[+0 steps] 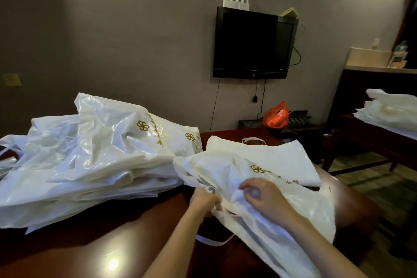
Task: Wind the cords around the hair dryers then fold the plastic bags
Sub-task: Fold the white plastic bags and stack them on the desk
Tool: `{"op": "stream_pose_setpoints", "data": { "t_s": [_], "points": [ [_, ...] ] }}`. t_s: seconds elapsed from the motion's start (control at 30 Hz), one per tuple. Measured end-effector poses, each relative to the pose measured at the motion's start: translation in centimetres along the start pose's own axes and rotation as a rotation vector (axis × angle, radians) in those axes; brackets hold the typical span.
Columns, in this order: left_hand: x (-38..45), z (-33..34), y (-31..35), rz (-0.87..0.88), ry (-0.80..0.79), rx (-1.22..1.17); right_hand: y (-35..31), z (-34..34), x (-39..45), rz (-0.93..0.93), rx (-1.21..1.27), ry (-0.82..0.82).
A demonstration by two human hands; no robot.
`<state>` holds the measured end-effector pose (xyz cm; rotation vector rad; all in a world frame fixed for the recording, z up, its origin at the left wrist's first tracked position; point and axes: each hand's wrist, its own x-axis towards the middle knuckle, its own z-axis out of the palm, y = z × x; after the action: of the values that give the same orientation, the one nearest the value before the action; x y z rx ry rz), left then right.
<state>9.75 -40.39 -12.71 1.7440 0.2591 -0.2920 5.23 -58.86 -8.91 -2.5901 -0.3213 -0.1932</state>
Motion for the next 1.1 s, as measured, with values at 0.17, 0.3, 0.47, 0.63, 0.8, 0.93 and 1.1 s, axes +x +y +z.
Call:
{"op": "stream_pose_setpoints", "data": {
  "t_s": [0.17, 0.3, 0.47, 0.63, 0.8, 0.93, 1.1],
  "points": [
    [1.8, -1.2, 0.5, -0.013, 0.028, -0.149, 1.9, -2.4, 1.5, 0.127, 0.094, -0.177],
    [0.8, 0.7, 0.9, -0.117, -0.027, -0.227, 3.7, -2.7, 2.3, 0.259, 0.292, -0.052],
    [0.4, 2.8, 1.0, -0.110, -0.081, -0.427, 4.9, -2.6, 1.7, 0.499, 0.344, -0.187],
    [-0.2, 3.7, 0.8, -0.118, -0.005, -0.593, 4.3, -3.3, 1.6, 0.459, 0.185, -0.194],
    [-0.2, 2.9, 0.4, -0.063, 0.005, -0.520, 2.7, -3.2, 1.1, 0.366, 0.422, -0.248],
    [-1.8, 1.1, 0.8, 0.003, -0.079, -0.422, 1.5, -1.6, 0.1, 0.364, 0.738, -0.232],
    [-5.7, -4.5, 2.0, 0.121, -0.072, -0.348, -3.6, 1.2, -0.8, 0.297, 0.885, -0.282]
  ]
}}
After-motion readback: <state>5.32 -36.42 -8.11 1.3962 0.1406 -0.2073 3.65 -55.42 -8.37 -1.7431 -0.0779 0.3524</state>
